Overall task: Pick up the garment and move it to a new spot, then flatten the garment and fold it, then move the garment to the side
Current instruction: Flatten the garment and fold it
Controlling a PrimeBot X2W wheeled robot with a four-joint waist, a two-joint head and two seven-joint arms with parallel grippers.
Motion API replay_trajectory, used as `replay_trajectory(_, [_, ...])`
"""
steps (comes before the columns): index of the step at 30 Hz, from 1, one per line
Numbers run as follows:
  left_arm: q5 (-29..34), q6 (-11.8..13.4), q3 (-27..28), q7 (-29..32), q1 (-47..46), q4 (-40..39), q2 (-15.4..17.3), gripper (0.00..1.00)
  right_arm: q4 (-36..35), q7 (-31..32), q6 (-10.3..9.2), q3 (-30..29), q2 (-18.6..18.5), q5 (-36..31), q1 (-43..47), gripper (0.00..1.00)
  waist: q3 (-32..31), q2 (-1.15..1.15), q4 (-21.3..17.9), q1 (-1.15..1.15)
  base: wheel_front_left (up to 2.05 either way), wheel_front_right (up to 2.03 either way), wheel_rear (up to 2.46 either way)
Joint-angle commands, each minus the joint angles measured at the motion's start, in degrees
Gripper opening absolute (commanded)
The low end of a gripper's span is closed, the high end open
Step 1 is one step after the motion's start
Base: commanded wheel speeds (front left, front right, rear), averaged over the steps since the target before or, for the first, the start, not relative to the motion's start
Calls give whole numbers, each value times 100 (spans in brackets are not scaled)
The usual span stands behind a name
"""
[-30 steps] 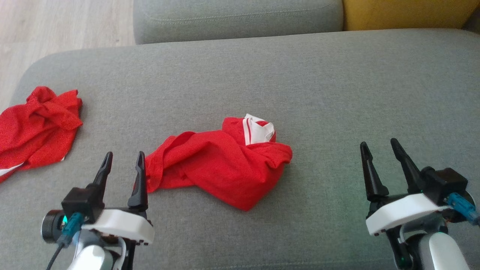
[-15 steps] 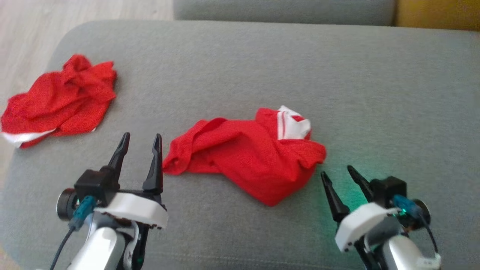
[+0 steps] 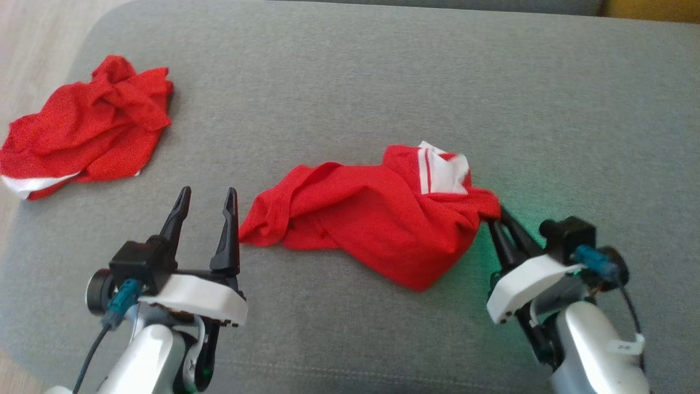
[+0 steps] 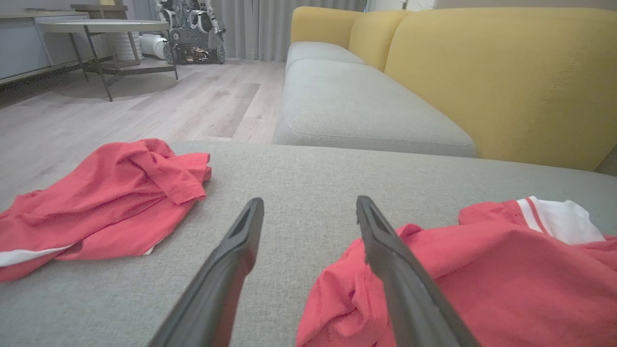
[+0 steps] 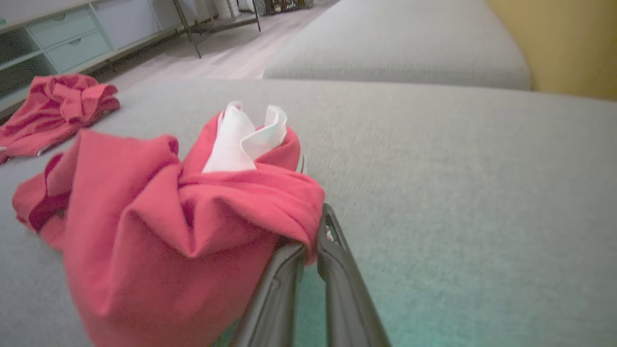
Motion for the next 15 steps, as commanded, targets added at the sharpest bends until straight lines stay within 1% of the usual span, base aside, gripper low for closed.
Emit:
replay_trajectory(1, [77, -39, 281, -65, -257, -165, 48, 100, -382, -41, -4, 69, -18, -31, -59, 0, -2, 0, -103, 0, 0, 0, 0])
replay_trajectory(6, [113, -71, 344, -69, -242, -182, 12, 100, -1356, 265, -4, -64, -19, -34, 256, 0, 4, 0, -360, 0, 0, 0, 0])
replay_trajectory(11, [170, -119, 399, -70, -275, -234, -38, 100, -2393, 831, -4, -334, -17, -51, 620, 0, 52, 0, -543, 0, 0, 0, 0])
replay_trajectory(15, [222, -162, 440, -70, -311, -248, -83, 100, -3083, 1255, -4, -600, -16, -51, 739, 0, 118, 0, -608, 0, 0, 0, 0])
